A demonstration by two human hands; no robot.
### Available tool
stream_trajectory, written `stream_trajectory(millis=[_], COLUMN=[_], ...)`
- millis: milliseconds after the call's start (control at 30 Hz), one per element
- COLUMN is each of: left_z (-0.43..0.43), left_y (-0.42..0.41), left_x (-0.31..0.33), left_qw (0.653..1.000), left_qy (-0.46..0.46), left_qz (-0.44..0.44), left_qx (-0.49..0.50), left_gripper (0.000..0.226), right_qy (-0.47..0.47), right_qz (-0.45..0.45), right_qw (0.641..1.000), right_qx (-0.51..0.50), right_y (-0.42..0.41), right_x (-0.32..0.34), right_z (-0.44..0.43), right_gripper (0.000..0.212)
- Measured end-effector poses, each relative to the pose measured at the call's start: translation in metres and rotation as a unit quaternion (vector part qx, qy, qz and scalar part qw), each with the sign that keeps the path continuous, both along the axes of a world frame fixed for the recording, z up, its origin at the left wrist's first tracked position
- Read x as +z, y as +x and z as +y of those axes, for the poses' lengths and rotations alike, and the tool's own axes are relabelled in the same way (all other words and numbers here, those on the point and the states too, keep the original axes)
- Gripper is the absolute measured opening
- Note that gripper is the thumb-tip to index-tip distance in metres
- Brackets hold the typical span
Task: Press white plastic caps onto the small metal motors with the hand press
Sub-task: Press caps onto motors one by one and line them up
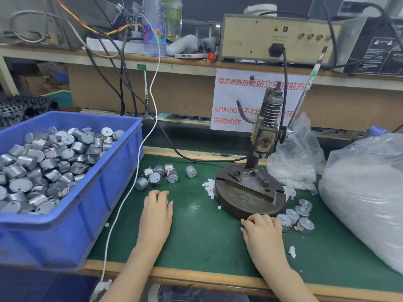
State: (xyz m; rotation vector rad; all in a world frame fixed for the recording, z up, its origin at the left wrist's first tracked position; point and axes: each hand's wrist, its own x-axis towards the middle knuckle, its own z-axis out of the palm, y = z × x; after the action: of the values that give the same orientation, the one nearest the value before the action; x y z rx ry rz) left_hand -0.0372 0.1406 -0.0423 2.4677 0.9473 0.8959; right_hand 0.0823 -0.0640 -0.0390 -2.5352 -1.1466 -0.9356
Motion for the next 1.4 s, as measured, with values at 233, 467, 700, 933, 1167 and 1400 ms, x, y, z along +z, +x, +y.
stream_trajectory(millis=[233,467,700,933,1167,1400], left_z=[0.002,0.002,0.002,0.001,-0.001,-0.003], left_y=[0.001,0.000,0.001,0.000,0.000,0.000], left_x=[0.000,-0.001,-0.001,0.000,0.002,0.002], left_qw=[1.000,1.000,1.000,1.000,1.000,0.998], left_qy=[-0.007,-0.004,-0.001,-0.010,0.009,-0.009], left_qz=[0.002,0.005,0.006,0.003,-0.024,-0.052], left_qx=[0.000,0.002,0.006,0.002,0.005,-0.033], left_gripper=[0.032,0.031,0.031,0.032,0.025,0.028], right_qy=[0.029,0.020,0.025,0.053,0.090,0.059], right_qz=[-0.004,-0.015,-0.013,-0.004,0.070,0.143], right_qw=[0.999,0.999,0.999,0.998,0.974,0.969], right_qx=[-0.033,-0.036,-0.017,0.046,0.194,0.193], right_y=[-0.008,-0.007,-0.005,-0.005,-0.018,-0.016], right_x=[-0.009,-0.008,-0.010,-0.009,-0.001,-0.006], right_z=[0.005,0.013,0.013,0.017,0.055,0.065], right_gripper=[0.031,0.030,0.027,0.027,0.019,0.021])
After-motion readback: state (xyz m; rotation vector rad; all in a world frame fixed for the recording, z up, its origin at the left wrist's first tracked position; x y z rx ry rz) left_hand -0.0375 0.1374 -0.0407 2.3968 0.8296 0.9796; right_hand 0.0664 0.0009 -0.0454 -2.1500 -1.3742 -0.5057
